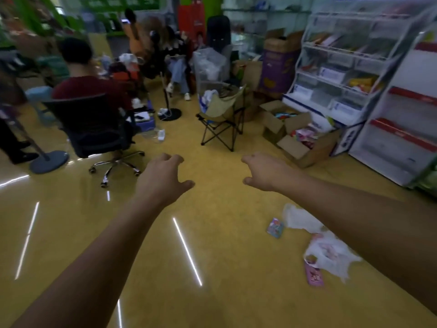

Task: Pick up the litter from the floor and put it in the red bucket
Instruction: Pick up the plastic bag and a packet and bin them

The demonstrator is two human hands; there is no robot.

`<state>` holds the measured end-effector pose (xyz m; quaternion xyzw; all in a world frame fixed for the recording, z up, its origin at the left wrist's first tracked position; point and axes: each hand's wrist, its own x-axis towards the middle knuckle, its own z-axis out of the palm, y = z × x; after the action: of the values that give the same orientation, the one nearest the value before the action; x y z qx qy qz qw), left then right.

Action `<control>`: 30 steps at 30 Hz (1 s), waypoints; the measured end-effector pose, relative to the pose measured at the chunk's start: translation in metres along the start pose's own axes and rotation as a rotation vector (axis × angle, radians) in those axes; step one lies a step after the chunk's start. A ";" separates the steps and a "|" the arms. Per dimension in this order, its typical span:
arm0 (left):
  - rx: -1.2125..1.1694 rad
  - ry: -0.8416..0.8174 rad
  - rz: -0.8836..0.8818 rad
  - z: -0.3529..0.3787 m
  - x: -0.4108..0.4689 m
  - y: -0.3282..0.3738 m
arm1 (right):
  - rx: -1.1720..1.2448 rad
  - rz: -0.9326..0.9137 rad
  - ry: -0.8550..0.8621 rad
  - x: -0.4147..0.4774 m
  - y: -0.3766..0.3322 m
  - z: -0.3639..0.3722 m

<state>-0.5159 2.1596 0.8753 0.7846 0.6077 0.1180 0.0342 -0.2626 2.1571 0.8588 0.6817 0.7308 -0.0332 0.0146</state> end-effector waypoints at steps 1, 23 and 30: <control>0.004 -0.017 0.028 0.004 0.004 0.016 | 0.004 0.022 0.003 -0.007 0.017 0.000; -0.078 -0.233 0.554 0.117 0.136 0.283 | 0.073 0.639 -0.117 -0.113 0.292 0.047; -0.123 -0.322 0.687 0.175 0.215 0.345 | 0.085 0.772 -0.187 -0.092 0.355 0.069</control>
<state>-0.1002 2.2924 0.8044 0.9475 0.2880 0.0342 0.1345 0.0960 2.0851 0.7858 0.9002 0.4144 -0.1176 0.0641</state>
